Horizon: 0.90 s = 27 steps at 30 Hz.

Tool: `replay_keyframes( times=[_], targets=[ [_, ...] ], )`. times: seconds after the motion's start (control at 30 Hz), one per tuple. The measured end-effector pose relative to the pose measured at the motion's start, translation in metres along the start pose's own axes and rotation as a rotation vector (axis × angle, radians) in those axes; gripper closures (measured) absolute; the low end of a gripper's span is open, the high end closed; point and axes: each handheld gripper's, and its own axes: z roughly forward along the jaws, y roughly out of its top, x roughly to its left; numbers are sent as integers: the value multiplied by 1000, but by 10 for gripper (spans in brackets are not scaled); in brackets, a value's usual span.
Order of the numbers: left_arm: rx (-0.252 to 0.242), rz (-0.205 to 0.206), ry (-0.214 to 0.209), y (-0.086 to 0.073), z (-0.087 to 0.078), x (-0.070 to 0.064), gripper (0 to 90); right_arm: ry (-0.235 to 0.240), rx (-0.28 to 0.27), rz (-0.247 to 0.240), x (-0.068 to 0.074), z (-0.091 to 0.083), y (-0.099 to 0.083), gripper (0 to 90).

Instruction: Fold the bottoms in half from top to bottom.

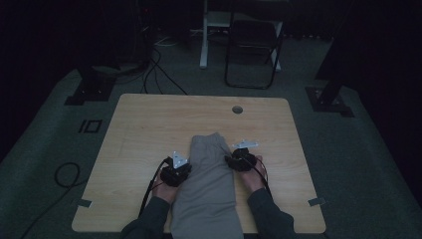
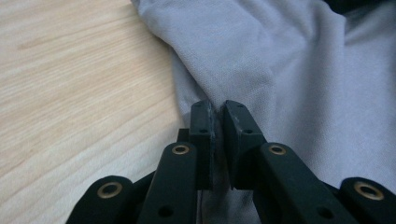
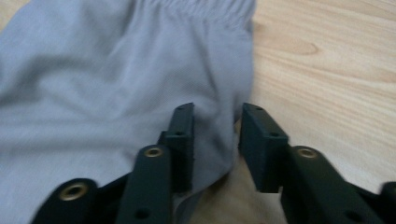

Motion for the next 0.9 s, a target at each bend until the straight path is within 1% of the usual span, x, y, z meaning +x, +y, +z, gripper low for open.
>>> replay_keyframes(
  times=[0.03,0.07,0.1,0.17,0.2,0.27,0.3,0.4,0.47,0.5,0.53,0.57,0.63,0.7,0.73,0.8,0.9],
  targets=[
    [0,0,0,0,0,0,803,0,0,0,0,0,0,640],
    [2,-12,-44,1,0,5,803,5,-1,18,-2,2,3,610],
    [5,-16,-51,2,1,8,718,15,-5,40,-6,7,8,605],
    [3,-54,-69,7,1,13,676,20,-8,42,-9,11,15,636],
    [-6,-65,-71,10,1,15,658,22,-6,43,-10,13,18,676],
    [-21,-75,-72,18,1,18,628,17,-6,26,-10,16,23,776],
    [-19,-76,-72,23,3,19,611,14,-6,16,-10,17,26,807],
    [-11,-91,-72,35,9,23,579,2,-20,10,-10,18,35,856],
    [-7,-97,-70,40,14,23,560,-14,-34,17,-11,18,40,853],
    [5,-99,-68,42,18,22,545,-12,-41,21,-11,19,42,805],
    [20,-94,-56,43,21,21,532,-10,-43,20,-12,20,43,724],
    [31,-88,-46,43,24,20,521,-13,-32,24,-12,22,44,676],
    [50,-83,-44,43,30,19,516,-8,-14,38,-12,25,43,622],
    [70,-69,-21,41,34,17,515,1,3,42,-11,27,40,584],
    [69,-57,-11,40,36,16,515,14,16,38,-11,28,39,572],
    [68,-47,-1,40,36,17,538,9,34,14,-7,30,36,555],
    [67,-48,15,40,36,18,602,19,36,9,-3,31,35,533]
  ],
)
